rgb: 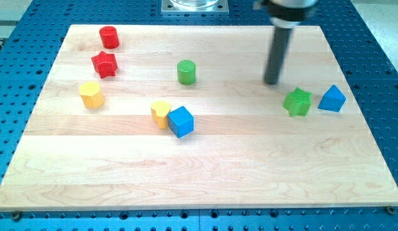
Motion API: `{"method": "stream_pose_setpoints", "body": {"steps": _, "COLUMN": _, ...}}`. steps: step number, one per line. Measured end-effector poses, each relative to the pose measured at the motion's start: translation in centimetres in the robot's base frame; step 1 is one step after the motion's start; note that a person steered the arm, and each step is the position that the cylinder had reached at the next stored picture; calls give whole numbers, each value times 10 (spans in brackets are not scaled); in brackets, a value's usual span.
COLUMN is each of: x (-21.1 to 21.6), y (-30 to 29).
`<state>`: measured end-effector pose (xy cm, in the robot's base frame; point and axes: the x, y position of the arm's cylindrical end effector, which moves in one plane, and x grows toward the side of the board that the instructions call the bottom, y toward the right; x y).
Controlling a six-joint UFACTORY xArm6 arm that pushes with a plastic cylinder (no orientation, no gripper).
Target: Push the triangle into the cube
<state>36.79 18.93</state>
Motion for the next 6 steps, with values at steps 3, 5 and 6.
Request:
{"method": "stream_pose_setpoints", "body": {"steps": 3, "x": 62, "y": 77}}
{"method": "stream_pose_setpoints", "body": {"steps": 5, "x": 130, "y": -24}}
{"method": "stream_pose_setpoints", "body": {"steps": 6, "x": 154, "y": 12}}
